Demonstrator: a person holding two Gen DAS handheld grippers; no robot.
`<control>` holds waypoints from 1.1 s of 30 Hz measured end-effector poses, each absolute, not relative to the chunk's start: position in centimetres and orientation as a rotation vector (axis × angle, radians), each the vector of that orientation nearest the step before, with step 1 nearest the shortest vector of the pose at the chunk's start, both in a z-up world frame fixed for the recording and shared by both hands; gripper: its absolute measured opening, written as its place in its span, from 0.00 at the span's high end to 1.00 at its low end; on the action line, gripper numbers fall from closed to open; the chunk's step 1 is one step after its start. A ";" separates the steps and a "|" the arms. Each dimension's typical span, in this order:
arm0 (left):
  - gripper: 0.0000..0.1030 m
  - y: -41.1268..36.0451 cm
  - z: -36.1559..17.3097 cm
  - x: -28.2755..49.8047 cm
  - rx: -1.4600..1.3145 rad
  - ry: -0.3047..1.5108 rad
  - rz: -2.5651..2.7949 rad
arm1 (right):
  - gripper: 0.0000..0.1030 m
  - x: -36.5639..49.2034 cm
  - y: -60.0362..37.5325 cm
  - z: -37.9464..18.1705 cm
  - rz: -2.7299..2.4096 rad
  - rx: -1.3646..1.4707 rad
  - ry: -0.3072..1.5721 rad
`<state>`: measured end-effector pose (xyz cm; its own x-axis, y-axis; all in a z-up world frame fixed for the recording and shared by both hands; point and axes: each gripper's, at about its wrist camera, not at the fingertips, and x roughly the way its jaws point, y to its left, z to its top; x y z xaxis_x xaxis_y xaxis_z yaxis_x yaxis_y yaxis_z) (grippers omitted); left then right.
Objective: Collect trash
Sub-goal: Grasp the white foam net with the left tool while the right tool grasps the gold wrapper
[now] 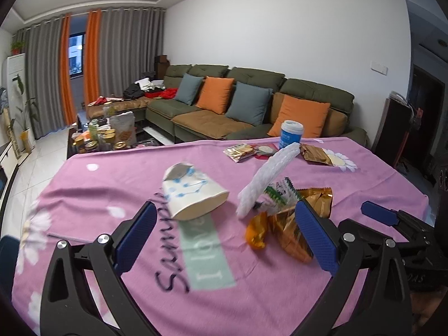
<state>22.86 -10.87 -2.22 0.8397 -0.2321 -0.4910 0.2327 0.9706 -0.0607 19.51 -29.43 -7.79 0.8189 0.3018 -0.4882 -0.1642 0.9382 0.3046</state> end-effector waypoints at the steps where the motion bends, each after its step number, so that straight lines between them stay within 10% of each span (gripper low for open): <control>1: 0.06 -11.3 -2.3 23.4 0.006 0.521 -0.254 | 0.20 19.8 -29.5 -7.8 0.253 0.258 0.563; 9: 0.09 -13.4 -3.2 27.5 0.017 0.543 -0.309 | 0.34 21.9 -29.7 -8.5 0.277 0.295 0.597; 17: 0.33 -14.1 -4.2 29.5 0.012 0.571 -0.355 | 0.47 23.0 -29.8 -9.0 0.297 0.316 0.625; 25: 0.81 -15.2 -5.0 30.2 0.041 0.573 -0.395 | 0.72 23.7 -29.4 -9.5 0.345 0.329 0.650; 33: 0.89 -15.1 -4.7 29.2 0.049 0.549 -0.397 | 0.91 23.4 -29.4 -9.1 0.362 0.336 0.644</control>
<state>29.20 -15.11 -4.69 0.7794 -0.3542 -0.5169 0.3803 0.9230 -0.0591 23.45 -29.42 -9.06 0.7414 0.4264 -0.5182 -0.2214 0.8844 0.4108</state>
